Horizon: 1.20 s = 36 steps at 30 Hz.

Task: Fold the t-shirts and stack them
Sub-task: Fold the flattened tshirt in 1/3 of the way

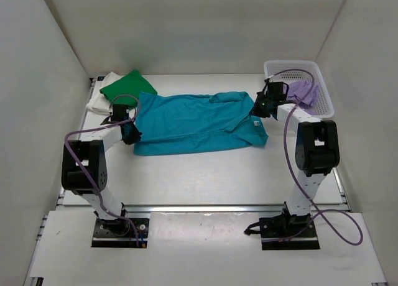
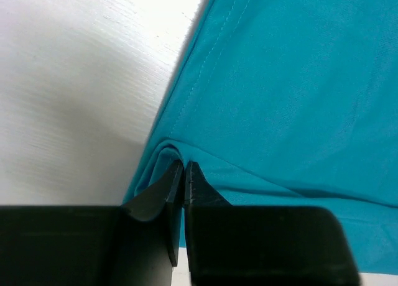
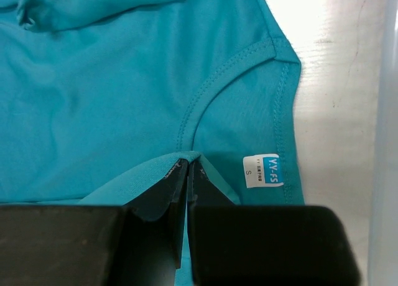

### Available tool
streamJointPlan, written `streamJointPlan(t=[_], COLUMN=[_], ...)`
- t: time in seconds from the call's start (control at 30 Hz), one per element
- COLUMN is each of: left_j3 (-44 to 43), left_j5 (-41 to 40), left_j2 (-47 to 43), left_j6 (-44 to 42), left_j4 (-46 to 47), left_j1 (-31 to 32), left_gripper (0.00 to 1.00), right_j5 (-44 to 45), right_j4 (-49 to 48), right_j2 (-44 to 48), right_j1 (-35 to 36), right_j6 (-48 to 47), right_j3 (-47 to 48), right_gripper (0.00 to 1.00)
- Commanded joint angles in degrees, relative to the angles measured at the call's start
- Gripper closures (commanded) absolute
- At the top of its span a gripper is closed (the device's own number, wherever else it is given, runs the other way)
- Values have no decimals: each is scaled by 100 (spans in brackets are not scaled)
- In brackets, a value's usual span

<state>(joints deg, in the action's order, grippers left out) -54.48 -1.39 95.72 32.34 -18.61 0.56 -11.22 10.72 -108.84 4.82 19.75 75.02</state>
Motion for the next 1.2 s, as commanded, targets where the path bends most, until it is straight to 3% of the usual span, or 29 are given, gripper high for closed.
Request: streamJointPlan(t=[0.0, 0.07, 0.13, 0.23, 0.43, 0.67, 0.73, 0.83, 1.1, 1.17], left_j3=[-46, -11, -10, -45, 332, 166, 149, -211, -678, -713], left_j5=[-204, -231, -125, 94, 86, 376, 219, 306, 156, 148], left_j2=[-342, -387, -423, -554, -1827, -2084, -1962, -1410, 67, 244], left_j6=[-78, -96, -114, -184, -421, -623, -536, -509, -421, -378], left_j4=[42, -2, -63, -256, -459, -900, -759, -723, -460, -459], left_j1=[-56, -258, -346, -346, -152, 30, 94, 6, -38, -38], left_gripper=[84, 81, 83, 100, 100, 98, 98, 99, 99, 92], right_j5=[94, 181, 121, 120, 76, 234, 183, 42, 217, 270], right_j4=[-396, -273, -176, -80, -606, -140, -456, -378, 447, 528], right_j2=[126, 65, -58, -164, 538, 1090, 1433, 1384, -241, -392], right_j1=[63, 124, 107, 99, 10, 63, 11, -147, -148, -122], right_j6=[-14, -67, -85, -111, 37, 82, 125, 135, -120, -129], right_j3=[319, 451, 557, 610, -338, -688, -1058, -868, 827, 1057], right_gripper=[99, 100, 100, 100, 100, 99, 100, 100, 100, 100])
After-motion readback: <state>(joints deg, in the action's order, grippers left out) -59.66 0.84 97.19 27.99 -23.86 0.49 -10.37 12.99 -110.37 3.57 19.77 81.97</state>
